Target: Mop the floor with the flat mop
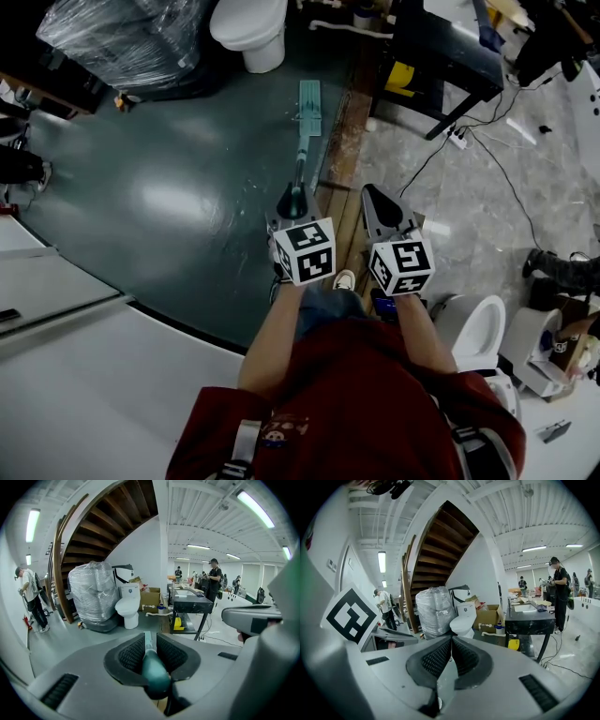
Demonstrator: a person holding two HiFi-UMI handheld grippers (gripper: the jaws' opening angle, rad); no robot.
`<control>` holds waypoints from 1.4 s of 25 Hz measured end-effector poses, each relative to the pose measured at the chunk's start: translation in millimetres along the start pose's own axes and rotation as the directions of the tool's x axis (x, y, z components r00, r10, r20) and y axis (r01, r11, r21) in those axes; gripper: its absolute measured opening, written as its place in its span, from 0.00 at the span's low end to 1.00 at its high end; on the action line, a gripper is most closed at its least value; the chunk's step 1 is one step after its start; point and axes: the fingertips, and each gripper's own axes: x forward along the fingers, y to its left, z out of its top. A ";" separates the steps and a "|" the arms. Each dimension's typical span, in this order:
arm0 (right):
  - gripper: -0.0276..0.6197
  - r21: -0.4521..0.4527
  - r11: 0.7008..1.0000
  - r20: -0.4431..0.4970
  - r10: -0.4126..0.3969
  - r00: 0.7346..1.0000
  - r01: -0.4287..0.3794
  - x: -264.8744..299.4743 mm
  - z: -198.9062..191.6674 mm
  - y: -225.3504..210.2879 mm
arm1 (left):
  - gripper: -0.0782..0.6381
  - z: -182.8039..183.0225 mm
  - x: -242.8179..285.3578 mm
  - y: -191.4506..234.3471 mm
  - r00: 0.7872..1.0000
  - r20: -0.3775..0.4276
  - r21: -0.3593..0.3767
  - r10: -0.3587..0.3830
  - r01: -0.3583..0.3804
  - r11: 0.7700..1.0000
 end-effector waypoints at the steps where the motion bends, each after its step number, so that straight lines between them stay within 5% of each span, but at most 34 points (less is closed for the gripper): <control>1: 0.07 0.001 1.000 -0.002 -0.002 1.000 0.002 5.1 0.1 -1.8 | 0.24 2.6 5.2 0.9 1.000 0.000 0.002 -0.002 0.002 1.000; 35: 0.07 0.013 0.997 -0.038 -0.077 0.996 0.077 212.8 18.3 -45.8 | 0.23 65.3 218.1 67.5 0.997 -0.033 -0.022 -0.069 0.068 0.997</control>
